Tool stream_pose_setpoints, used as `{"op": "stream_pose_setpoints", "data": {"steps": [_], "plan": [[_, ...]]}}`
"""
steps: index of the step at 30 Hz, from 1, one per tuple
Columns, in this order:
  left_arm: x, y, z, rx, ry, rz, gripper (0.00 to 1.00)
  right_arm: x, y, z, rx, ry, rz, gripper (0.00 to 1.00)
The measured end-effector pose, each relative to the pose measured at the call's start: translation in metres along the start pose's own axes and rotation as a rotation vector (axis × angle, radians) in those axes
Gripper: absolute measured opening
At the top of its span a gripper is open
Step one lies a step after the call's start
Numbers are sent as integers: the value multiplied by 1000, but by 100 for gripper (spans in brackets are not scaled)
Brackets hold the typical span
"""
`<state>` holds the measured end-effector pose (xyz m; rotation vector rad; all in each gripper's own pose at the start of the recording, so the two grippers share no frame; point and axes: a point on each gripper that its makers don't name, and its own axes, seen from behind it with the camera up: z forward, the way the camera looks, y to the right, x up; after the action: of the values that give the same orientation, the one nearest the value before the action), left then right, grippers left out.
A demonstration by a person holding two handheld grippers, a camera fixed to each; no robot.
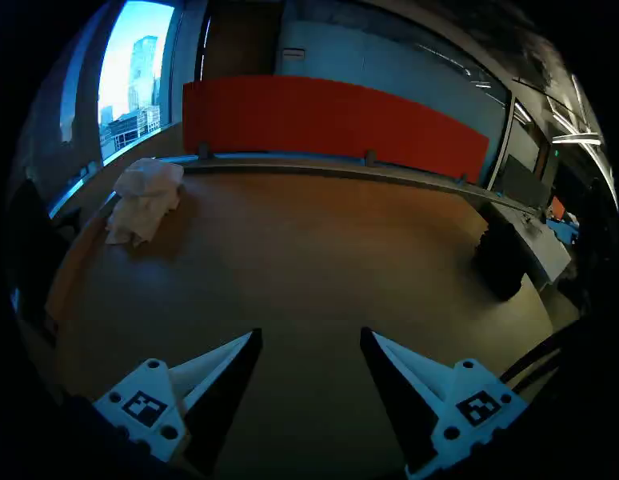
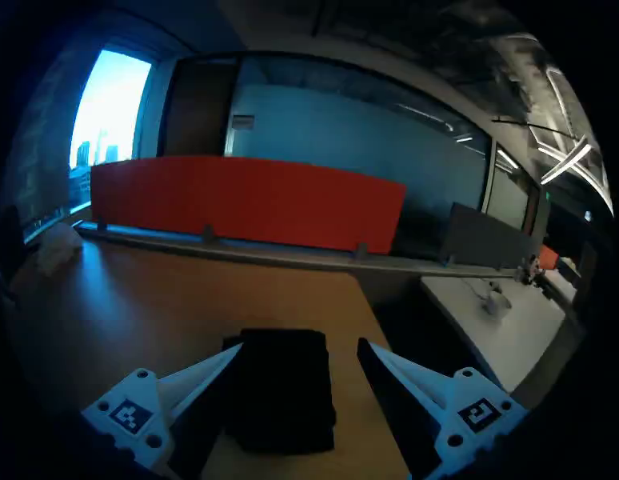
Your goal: Fold towel
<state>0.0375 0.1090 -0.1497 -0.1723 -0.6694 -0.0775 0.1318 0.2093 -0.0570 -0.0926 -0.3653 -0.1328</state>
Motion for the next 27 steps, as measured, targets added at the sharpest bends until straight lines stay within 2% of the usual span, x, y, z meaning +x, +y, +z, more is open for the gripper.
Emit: {"op": "stream_pose_setpoints", "data": {"steps": [6,12,21,27], "plan": [[6,0,2,-1,15,-14,91,16,-8,-3,-24,84,33,100],[21,-3,0,9,62,-29,91,36,-21,-9,-42,171,45,100],[50,-9,-1,21,154,-53,90,47,-45,-14,-6,199,49,100],[79,-21,-5,58,250,-43,91,53,-59,-17,19,203,56,100]]}}
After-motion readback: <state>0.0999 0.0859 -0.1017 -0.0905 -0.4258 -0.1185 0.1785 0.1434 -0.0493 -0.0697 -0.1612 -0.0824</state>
